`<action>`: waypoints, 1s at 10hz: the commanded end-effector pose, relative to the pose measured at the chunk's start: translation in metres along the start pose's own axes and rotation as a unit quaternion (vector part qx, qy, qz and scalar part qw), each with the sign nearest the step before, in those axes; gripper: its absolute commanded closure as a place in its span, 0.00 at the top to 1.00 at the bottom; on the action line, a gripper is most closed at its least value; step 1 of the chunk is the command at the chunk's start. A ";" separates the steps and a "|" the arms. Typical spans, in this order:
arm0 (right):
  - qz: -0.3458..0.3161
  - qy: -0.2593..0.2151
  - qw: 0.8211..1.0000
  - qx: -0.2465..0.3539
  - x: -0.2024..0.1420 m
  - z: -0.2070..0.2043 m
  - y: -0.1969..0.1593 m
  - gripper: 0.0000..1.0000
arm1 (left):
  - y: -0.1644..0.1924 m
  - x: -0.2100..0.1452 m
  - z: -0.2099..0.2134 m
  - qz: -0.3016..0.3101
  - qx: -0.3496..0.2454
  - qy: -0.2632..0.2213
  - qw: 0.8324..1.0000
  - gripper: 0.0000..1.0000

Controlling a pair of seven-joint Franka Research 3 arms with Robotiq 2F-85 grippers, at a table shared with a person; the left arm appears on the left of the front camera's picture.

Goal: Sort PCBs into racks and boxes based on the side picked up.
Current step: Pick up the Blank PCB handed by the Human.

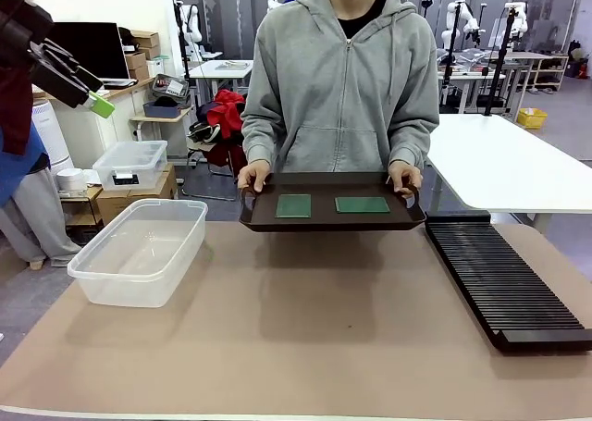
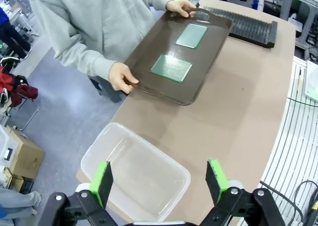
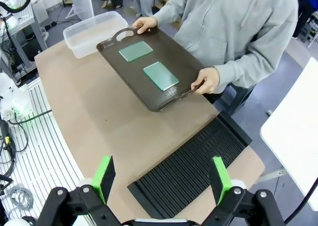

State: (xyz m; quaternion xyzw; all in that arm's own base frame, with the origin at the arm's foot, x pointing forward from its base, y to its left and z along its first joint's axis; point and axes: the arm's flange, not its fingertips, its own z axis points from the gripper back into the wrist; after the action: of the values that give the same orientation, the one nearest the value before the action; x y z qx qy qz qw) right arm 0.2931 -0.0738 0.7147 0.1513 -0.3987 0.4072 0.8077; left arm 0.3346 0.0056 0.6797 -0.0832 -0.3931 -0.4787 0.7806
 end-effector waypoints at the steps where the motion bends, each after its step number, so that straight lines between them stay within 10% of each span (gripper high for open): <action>1: 0.010 -0.028 1.000 0.001 -0.006 -0.001 -0.009 1.00 | 0.001 -0.009 0.001 0.016 0.003 -0.004 1.000 1.00; 10: 0.010 -0.031 0.999 0.000 -0.016 0.005 -0.021 1.00 | 0.010 -0.014 0.013 0.022 0.006 -0.017 1.000 1.00</action>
State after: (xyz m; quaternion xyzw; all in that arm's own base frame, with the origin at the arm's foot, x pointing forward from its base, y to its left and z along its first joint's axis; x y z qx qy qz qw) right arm 0.3007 -0.0982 0.7075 0.1567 -0.4226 0.4077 0.7941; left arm 0.3319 0.0251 0.6815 -0.0950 -0.4061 -0.4595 0.7842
